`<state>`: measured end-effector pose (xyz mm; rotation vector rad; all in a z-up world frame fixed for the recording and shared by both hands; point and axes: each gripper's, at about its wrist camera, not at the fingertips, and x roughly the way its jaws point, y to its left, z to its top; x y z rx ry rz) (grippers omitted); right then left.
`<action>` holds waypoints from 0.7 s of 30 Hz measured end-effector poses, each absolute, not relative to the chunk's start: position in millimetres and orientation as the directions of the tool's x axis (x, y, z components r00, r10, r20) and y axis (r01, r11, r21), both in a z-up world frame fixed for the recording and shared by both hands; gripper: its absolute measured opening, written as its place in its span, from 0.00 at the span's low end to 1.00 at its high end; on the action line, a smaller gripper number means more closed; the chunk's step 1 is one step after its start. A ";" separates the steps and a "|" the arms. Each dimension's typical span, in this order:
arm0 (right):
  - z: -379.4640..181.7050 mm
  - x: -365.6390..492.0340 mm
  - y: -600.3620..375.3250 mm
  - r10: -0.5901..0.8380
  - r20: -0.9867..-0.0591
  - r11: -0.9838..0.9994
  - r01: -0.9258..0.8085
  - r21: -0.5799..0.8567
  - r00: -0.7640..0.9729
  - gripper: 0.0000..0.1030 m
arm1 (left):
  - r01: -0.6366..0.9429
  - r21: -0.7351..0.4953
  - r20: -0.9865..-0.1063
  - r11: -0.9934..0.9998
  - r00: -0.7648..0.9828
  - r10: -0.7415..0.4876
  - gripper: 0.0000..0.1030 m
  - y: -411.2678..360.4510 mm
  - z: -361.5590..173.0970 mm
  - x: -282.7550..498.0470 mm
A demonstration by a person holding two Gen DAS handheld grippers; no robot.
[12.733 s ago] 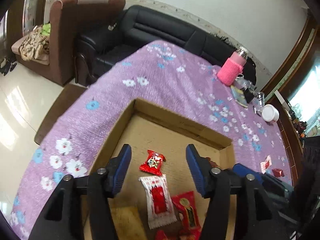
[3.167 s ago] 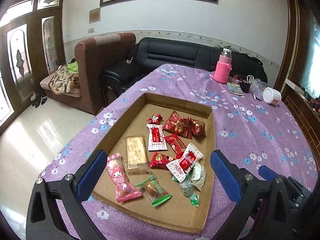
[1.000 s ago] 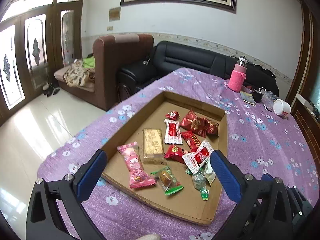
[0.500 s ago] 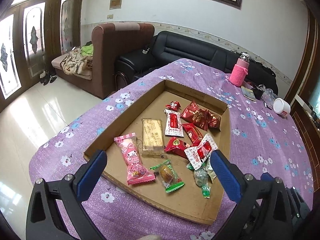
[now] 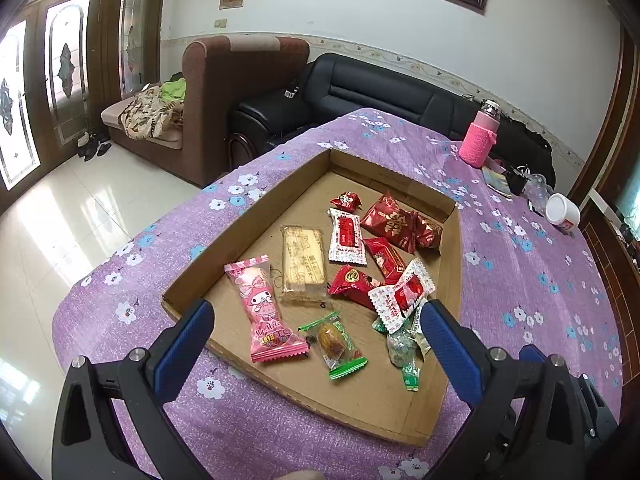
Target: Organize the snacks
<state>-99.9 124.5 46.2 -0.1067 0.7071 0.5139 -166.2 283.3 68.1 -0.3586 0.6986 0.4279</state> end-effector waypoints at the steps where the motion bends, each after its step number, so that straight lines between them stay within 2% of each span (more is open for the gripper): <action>1: 46.1 -99.9 124.5 0.415 -0.645 0.871 -0.485 0.077 0.642 0.71 | -0.490 -0.173 -0.681 0.854 0.686 0.256 1.00 283.1 67.9 -166.3; 21: 45.1 -100.0 124.5 0.416 -0.648 0.870 -0.488 0.078 0.638 0.71 | -0.490 -0.173 -0.684 0.854 0.684 0.254 1.00 283.7 66.7 -165.7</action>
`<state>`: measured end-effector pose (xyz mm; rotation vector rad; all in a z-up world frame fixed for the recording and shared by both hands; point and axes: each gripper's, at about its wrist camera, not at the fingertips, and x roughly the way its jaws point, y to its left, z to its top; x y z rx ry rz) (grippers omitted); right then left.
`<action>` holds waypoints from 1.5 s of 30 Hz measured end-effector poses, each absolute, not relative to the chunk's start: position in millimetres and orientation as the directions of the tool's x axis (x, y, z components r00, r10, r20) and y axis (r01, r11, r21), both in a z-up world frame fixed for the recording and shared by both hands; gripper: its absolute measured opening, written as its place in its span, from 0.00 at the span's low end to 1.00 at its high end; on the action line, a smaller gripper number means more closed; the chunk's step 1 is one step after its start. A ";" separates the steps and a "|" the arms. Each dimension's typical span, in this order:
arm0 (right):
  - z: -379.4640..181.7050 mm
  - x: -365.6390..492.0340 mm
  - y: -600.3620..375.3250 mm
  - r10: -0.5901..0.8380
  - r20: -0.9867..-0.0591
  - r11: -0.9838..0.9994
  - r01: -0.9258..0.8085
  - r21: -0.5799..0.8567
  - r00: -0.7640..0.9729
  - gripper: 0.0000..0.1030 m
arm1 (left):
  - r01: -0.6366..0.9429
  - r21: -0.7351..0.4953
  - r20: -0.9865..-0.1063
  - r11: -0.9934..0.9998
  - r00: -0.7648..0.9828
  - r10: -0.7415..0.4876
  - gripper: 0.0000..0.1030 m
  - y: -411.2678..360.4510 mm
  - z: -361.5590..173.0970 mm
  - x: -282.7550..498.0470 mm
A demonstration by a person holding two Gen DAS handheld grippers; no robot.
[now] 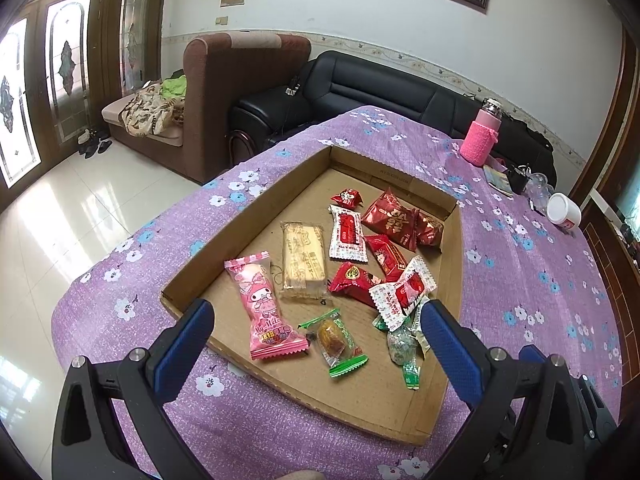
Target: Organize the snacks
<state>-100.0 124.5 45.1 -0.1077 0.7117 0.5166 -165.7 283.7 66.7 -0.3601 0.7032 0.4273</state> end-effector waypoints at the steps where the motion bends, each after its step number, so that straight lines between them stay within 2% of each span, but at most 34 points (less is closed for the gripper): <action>1: 45.1 -99.9 124.4 0.416 -0.649 0.870 -0.487 0.078 0.638 0.71 | -0.491 -0.173 -0.685 0.854 0.683 0.254 1.00 283.6 66.8 -165.7; 45: 43.7 -101.1 126.3 0.417 -0.649 0.868 -0.491 0.076 0.636 0.72 | -0.495 -0.179 -0.685 0.850 0.683 0.253 1.00 284.4 63.8 -166.4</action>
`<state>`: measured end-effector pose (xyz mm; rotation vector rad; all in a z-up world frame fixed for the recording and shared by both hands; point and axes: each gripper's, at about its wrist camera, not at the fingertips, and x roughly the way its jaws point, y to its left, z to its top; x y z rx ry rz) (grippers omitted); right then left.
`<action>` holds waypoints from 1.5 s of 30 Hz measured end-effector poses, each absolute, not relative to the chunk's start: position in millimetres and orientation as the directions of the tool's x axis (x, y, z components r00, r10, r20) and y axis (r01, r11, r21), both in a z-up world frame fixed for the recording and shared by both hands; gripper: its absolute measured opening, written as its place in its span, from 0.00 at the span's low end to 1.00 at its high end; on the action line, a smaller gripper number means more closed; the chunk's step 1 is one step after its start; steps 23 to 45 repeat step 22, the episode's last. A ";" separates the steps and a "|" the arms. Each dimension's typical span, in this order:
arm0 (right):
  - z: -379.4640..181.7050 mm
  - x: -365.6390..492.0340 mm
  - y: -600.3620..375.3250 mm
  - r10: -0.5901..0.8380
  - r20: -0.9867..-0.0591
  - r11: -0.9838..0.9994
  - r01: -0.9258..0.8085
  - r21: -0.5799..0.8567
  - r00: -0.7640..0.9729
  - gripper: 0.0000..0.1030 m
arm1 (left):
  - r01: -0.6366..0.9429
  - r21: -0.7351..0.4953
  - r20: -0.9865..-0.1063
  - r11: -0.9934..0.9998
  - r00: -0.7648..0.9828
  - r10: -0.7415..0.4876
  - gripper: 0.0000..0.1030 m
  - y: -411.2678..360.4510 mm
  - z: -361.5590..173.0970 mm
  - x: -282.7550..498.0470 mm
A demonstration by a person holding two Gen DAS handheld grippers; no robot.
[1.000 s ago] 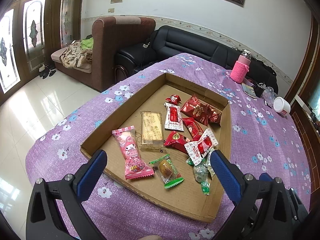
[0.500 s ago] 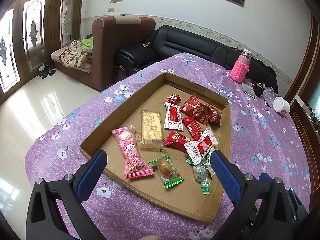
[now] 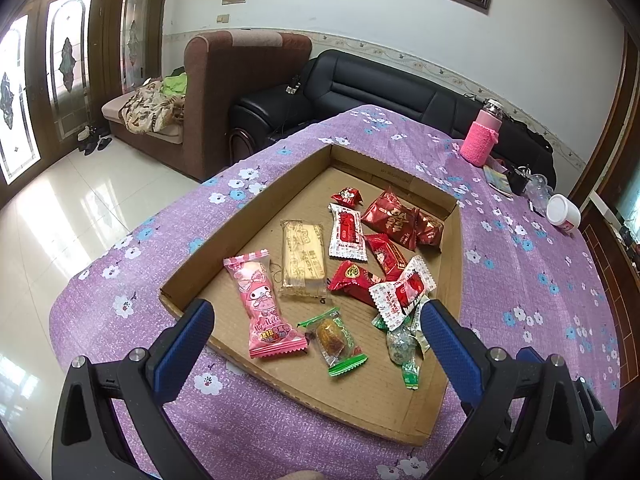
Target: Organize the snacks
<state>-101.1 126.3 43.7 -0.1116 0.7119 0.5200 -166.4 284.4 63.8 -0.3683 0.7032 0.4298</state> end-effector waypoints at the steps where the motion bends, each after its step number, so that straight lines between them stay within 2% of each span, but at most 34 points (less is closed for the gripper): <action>1: 43.7 -101.2 126.4 0.417 -0.649 0.868 -0.492 0.076 0.636 0.72 | -0.495 -0.180 -0.686 0.850 0.683 0.252 1.00 284.6 63.9 -166.3; 13: 43.4 -100.9 126.8 0.420 -0.651 0.865 -0.497 0.075 0.632 0.72 | -0.496 -0.179 -0.689 0.850 0.679 0.252 1.00 283.9 63.1 -165.9; 19: 43.4 -100.0 125.3 0.427 -0.651 0.861 -0.503 0.080 0.628 0.72 | -0.501 -0.163 -0.653 0.850 0.700 0.288 1.00 281.2 66.6 -170.9; 45: 44.0 -98.1 122.2 0.431 -0.652 0.860 -0.502 0.089 0.624 0.72 | -0.492 -0.162 -0.657 0.855 0.700 0.279 1.00 280.5 70.4 -170.0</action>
